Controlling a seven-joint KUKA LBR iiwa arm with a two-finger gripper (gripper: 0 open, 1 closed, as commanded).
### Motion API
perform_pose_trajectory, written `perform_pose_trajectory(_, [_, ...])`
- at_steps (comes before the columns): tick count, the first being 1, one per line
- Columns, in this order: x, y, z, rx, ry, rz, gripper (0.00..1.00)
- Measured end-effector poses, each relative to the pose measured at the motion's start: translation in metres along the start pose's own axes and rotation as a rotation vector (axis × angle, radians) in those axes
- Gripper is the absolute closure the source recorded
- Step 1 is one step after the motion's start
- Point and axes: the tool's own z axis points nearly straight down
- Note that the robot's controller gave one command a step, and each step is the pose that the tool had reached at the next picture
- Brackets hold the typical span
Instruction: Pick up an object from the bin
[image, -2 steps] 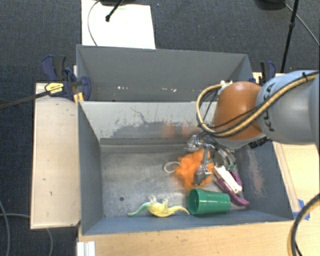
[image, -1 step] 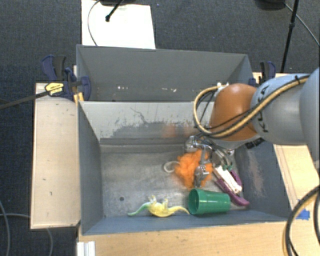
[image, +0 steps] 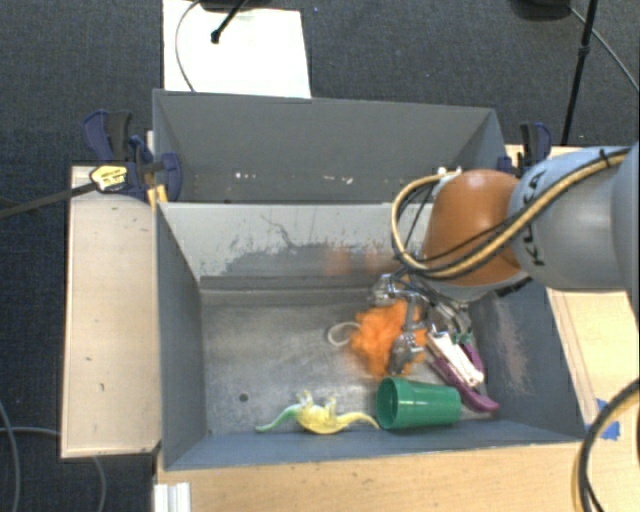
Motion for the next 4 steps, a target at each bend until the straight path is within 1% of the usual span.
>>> perform_pose_trajectory(1, [-0.0122, -0.0010, 0.0013, -0.002, 0.001, 0.045, 1.00])
perform_pose_trajectory(4, [-0.0122, -0.0006, -0.0016, -0.002, 0.003, 0.045, 1.00])
